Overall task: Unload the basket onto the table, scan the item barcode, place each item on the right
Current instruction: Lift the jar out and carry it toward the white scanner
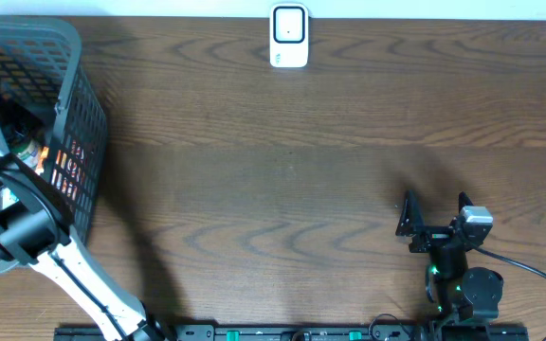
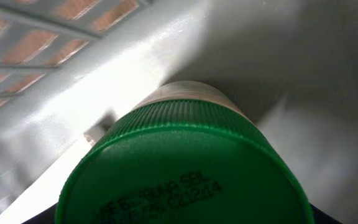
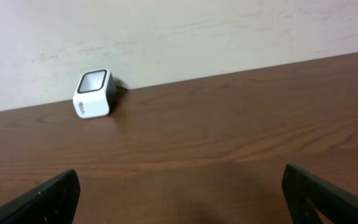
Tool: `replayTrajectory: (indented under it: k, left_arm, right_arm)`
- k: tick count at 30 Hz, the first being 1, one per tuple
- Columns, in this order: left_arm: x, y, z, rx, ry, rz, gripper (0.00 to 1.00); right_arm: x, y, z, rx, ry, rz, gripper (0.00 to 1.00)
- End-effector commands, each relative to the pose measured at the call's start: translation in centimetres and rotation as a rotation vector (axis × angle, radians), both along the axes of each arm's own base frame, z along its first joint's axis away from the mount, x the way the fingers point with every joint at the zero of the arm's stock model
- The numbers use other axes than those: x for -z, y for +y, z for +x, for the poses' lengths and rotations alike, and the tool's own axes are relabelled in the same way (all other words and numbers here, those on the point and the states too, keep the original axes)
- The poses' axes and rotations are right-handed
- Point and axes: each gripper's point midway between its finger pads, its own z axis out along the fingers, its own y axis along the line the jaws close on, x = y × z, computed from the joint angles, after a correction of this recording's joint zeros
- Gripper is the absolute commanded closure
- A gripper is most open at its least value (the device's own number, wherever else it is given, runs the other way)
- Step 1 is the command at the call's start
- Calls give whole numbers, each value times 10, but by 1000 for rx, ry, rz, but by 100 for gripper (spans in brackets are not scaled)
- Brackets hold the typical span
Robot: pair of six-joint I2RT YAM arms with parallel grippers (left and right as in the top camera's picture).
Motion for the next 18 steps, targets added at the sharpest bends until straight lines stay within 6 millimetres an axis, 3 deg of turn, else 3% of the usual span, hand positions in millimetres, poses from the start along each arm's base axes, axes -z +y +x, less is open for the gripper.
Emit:
replayTrajectory:
  k: [1, 6, 9, 13, 18]
  left_arm:
    - [-80, 2, -7, -7, -118, 112, 39]
    - [-158, -14, -26, -4, -254, 188, 39]
    - [-205, -35, -39, 16, -371, 196, 39]
    - [-258, -81, -49, 97, -557, 144, 39]
    - [-315, -153, -59, 267, -757, 93, 38]
  right_arm:
    - [0, 0, 0, 0, -4, -15, 1]
    - [0, 0, 0, 0, -4, -15, 1]
    - [0, 0, 0, 0, -4, -15, 1]
    - [0, 0, 0, 0, -4, -15, 1]
    - [0, 0, 0, 0, -4, -15, 1]
